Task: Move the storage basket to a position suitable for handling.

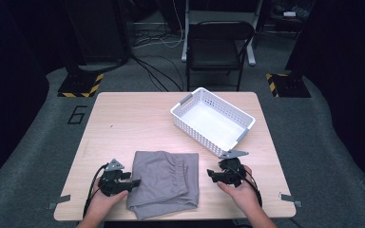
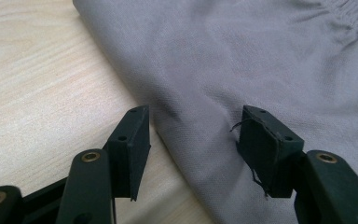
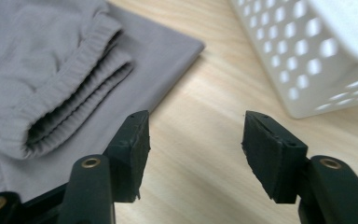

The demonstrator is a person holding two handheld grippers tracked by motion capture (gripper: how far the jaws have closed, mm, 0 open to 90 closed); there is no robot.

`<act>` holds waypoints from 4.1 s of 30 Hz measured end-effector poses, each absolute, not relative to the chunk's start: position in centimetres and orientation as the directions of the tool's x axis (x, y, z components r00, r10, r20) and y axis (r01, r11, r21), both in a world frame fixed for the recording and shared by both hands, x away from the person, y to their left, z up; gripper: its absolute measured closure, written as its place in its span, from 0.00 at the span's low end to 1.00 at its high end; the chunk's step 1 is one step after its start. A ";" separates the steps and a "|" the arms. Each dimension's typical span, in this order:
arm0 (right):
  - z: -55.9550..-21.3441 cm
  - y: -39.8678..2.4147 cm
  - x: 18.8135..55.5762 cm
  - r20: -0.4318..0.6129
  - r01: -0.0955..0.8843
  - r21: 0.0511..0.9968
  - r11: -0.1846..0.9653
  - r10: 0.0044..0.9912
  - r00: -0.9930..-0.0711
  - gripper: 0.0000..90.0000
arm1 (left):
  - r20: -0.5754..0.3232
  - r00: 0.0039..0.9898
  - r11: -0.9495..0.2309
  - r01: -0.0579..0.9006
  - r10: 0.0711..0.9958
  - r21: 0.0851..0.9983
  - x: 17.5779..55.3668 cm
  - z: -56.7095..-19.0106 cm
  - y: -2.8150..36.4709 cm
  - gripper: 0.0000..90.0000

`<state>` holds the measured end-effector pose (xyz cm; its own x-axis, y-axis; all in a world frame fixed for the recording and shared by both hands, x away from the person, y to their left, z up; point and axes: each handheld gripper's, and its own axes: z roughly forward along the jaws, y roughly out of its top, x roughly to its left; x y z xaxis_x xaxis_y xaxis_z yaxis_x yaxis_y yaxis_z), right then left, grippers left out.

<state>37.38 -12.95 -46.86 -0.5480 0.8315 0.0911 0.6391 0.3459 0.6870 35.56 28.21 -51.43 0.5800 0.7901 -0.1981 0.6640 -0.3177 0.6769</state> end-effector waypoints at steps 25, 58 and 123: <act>-42.5 -16.9 41.1 0.051 0.646 0.720 0.255 0.908 -0.416 0.37 | -0.195 0.591 -0.314 0.646 0.783 0.696 35.6 -51.8 28.4 0.47; -44.1 -18.9 46.4 0.067 0.734 0.663 0.145 0.965 -0.252 0.34 | -0.177 0.601 -0.321 0.625 0.779 0.711 35.6 -52.0 28.4 0.46; -44.4 -13.8 52.1 -0.033 0.743 0.626 0.238 0.960 -0.279 0.67 | -0.175 0.610 -0.325 0.618 0.773 0.716 35.9 -52.0 28.3 0.46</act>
